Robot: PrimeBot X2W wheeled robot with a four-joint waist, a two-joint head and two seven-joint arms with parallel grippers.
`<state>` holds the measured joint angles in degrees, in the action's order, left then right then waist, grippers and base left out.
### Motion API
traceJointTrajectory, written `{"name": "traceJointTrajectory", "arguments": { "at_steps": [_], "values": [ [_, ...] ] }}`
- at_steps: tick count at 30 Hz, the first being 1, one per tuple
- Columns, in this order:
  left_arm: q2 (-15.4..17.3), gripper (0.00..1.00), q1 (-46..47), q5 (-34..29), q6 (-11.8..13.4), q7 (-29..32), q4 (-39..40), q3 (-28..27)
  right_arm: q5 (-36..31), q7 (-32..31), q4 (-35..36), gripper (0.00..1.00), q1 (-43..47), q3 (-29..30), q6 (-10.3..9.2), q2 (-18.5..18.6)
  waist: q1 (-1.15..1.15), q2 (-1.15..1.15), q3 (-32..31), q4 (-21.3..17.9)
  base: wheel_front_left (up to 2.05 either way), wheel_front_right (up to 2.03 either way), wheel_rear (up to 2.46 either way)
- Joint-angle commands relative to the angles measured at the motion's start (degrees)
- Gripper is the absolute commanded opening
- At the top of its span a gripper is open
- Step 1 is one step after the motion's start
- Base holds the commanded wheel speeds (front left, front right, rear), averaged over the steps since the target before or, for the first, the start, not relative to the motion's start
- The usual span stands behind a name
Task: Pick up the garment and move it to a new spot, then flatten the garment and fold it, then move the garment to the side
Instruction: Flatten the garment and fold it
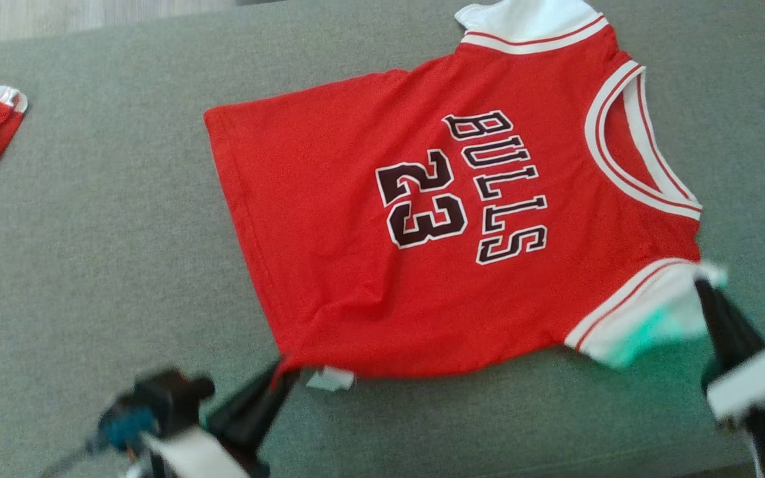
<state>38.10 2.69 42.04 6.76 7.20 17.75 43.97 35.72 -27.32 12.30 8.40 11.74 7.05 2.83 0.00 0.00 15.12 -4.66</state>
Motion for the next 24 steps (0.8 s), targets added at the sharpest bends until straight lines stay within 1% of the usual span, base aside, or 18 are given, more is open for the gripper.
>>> {"name": "traceJointTrajectory", "arguments": {
  "at_steps": [1,4,7,10,12,13,14,15,17,18,19,21,24],
  "values": [
    [2.02,0.0,4.72,1.3,-1.16,1.67,1.73,-3.26,0.28,-2.37,1.63,0.0,-5.55,-0.43,0.44,0.77,0.0,0.0,0.64,0.1,0.0,0.0,0.0],
    [1.54,0.0,9.5,6.96,-3.42,5.87,0.43,-5.34,-1.92,-7.27,-0.12,0.0,-13.37,0.09,0.44,0.79,0.0,0.0,2.12,0.44,0.0,0.0,0.0],
    [1.71,0.0,14.61,10.12,-4.8,9.91,-2.85,-6.94,-4.57,-11.05,-3.74,0.0,-20.65,1.07,0.44,0.65,0.0,0.0,4.02,0.95,0.0,0.0,0.0],
    [0.79,0.0,19.79,11.15,-5.55,12.25,-7.41,-7.89,-7.57,-12.18,-7.48,0.0,-26.85,1.77,0.44,0.61,0.0,0.0,5.77,1.8,0.0,0.0,0.0],
    [-0.64,0.0,22.92,11.14,-5.84,13.0,-10.59,-7.98,-8.97,-12.14,-10.09,0.0,-30.06,1.83,0.44,0.62,0.0,0.0,6.63,2.22,0.0,0.0,0.0],
    [-1.42,0.24,24.21,10.94,-5.75,13.2,-12.12,-7.91,-9.42,-12.03,-11.21,0.0,-31.34,1.28,0.44,0.75,0.0,0.0,6.99,2.29,0.0,0.0,0.0],
    [-2.1,0.74,25.24,10.62,-5.63,13.37,-13.43,-7.73,-9.7,-11.45,-12.1,0.33,-32.48,0.72,0.44,0.9,0.0,0.0,7.36,2.26,0.0,0.0,0.0],
    [-2.7,1.0,25.9,10.45,-5.68,13.66,-14.49,-7.34,-9.96,-10.76,-13.12,1.0,-33.3,0.5,0.44,0.97,0.0,0.0,7.53,2.21,0.0,0.0,0.0],
    [-3.57,1.0,25.96,10.98,-5.56,13.82,-15.7,-7.14,-10.43,-9.05,-14.25,1.0,-33.98,-0.69,0.44,1.66,0.0,0.0,7.56,2.05,0.0,0.0,0.0],
    [-3.57,1.0,25.96,10.98,-5.56,13.82,-15.7,-7.14,-10.43,-9.05,-14.25,1.0,-33.98,-0.69,0.44,1.66,0.0,0.0,7.56,2.05,0.0,0.0,0.0],
    [-3.6,1.0,25.52,11.1,-5.18,13.3,-15.81,-7.46,-10.48,-7.7,-14.2,1.0,-33.79,-1.35,0.44,2.19,0.0,0.0,7.42,1.85,0.0,0.0,0.0],
    [-3.47,1.0,23.42,11.85,-4.12,11.81,-14.79,-8.41,-10.29,-5.43,-13.4,1.0,-32.07,-2.44,0.44,3.33,0.0,0.0,6.87,1.53,0.0,0.0,0.0],
    [-3.0,1.0,18.5,13.57,-2.13,9.36,-11.13,-10.03,-10.84,-3.35,-11.47,1.0,-27.54,-3.73,0.44,6.82,0.0,0.0,6.12,1.08,0.0,0.0,0.0]
  ]
}}
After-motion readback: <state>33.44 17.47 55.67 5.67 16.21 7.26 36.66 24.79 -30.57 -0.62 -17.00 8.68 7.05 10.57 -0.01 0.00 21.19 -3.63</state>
